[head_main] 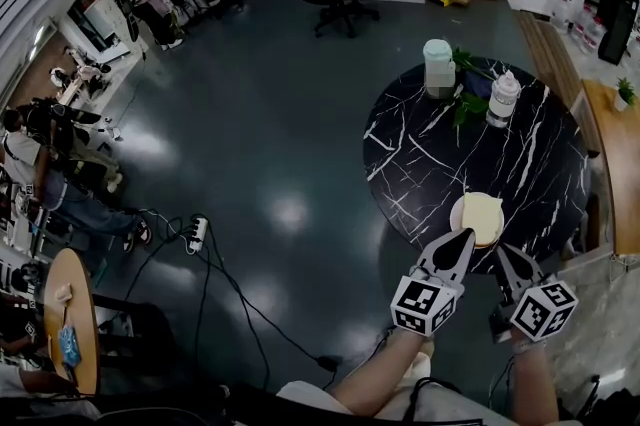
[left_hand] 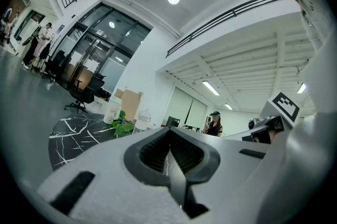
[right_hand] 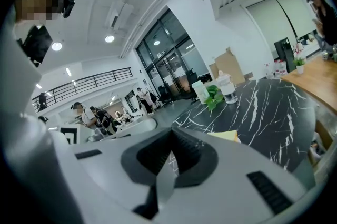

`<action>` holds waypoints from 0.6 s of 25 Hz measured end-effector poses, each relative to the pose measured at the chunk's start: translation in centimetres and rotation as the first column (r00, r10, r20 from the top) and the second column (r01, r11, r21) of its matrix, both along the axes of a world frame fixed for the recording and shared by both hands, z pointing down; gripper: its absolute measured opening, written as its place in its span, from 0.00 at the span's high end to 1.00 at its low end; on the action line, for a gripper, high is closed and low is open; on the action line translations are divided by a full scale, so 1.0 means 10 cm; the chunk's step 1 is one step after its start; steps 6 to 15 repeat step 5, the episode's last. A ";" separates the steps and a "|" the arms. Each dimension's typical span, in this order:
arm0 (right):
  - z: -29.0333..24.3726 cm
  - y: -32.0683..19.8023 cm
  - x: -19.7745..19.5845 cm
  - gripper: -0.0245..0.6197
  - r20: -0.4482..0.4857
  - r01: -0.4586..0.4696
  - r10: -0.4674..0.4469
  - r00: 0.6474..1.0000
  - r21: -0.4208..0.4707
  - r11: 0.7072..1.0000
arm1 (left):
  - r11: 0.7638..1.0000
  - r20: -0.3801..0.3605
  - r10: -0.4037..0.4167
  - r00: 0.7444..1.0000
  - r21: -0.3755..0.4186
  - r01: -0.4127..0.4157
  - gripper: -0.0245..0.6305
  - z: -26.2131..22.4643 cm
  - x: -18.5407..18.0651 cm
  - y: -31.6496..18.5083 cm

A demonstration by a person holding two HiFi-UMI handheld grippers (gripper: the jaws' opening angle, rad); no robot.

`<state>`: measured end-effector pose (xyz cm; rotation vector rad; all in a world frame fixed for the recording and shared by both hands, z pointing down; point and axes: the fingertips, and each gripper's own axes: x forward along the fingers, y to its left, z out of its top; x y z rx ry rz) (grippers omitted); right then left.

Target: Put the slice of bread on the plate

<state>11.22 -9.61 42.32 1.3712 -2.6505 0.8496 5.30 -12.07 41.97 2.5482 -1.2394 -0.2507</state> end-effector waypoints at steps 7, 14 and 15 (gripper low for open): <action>0.04 0.01 -0.06 0.95 0.000 0.009 -0.009 1.000 0.000 1.000 | 1.000 0.007 -0.015 1.000 -0.009 0.015 0.95 0.05 -0.08 0.04; 0.04 0.01 -0.06 0.95 0.000 0.009 -0.009 1.000 0.000 1.000 | 1.000 0.007 -0.015 1.000 -0.009 0.015 0.95 0.05 -0.08 0.04; 0.04 0.01 -0.06 0.95 0.000 0.009 -0.009 1.000 0.000 1.000 | 1.000 0.007 -0.015 1.000 -0.009 0.015 0.95 0.05 -0.08 0.04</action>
